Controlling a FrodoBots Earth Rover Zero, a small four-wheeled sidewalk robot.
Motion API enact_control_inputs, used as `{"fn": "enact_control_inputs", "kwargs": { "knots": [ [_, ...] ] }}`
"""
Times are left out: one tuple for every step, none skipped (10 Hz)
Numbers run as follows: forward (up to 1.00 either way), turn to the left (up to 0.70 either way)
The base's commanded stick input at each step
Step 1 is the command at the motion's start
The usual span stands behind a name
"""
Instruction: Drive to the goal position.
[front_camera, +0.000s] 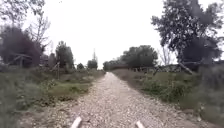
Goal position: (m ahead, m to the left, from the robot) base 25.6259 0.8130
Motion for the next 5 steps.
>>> {"fn": "enact_control_inputs", "kwargs": {
  "knots": [
    [0.67, 0.0],
    [0.67, 0.0],
    [0.67, 0.0],
    [0.67, 0.0],
    [0.67, 0.0]
  ]
}}
